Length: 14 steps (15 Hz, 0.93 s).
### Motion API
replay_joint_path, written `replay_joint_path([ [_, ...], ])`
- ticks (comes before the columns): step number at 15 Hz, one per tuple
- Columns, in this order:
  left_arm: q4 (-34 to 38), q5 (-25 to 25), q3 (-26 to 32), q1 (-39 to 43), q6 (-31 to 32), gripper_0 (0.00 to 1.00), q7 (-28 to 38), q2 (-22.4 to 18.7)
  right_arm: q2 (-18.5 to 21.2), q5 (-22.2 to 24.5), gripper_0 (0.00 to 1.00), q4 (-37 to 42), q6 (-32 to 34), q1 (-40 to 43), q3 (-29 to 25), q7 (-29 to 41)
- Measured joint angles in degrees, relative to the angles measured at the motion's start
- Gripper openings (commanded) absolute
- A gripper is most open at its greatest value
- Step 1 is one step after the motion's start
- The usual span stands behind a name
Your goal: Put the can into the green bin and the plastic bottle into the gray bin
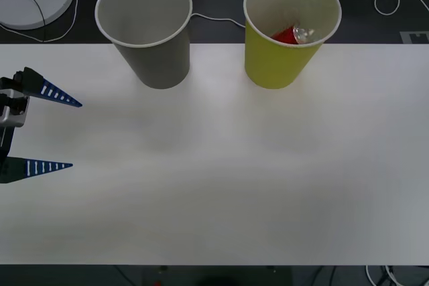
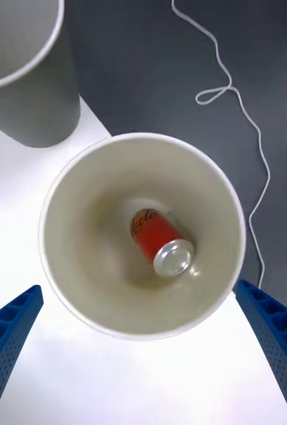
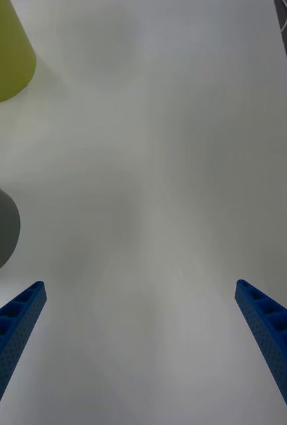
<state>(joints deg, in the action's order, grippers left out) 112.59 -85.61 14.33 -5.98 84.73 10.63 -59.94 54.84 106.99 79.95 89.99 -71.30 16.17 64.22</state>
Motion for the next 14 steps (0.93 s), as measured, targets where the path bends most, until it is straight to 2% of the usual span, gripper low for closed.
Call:
replay_joint_path([
  [3, 0.0, 0.0, 0.0, 0.0, 0.0, 1.00, 0.0, 0.0, 3.7, -4.0, 1.00, 7.3, 0.0, 8.3, -7.8, -2.2],
  [5, 0.0, 0.0, 0.0, 0.0, 0.0, 1.00, 0.0, 0.0, 5.3, -6.0, 1.00, 12.2, 0.0, 15.4, -14.0, -7.1],
  [11, 0.0, 0.0, 0.0, 0.0, 0.0, 1.00, 0.0, 0.0, 5.9, -14.2, 1.00, 22.5, 0.0, 38.1, -32.8, -22.6],
  [14, 0.0, 0.0, 0.0, 0.0, 0.0, 1.00, 0.0, 0.0, 5.8, -16.3, 1.00, 26.5, 0.0, 47.4, -38.6, -29.4],
])
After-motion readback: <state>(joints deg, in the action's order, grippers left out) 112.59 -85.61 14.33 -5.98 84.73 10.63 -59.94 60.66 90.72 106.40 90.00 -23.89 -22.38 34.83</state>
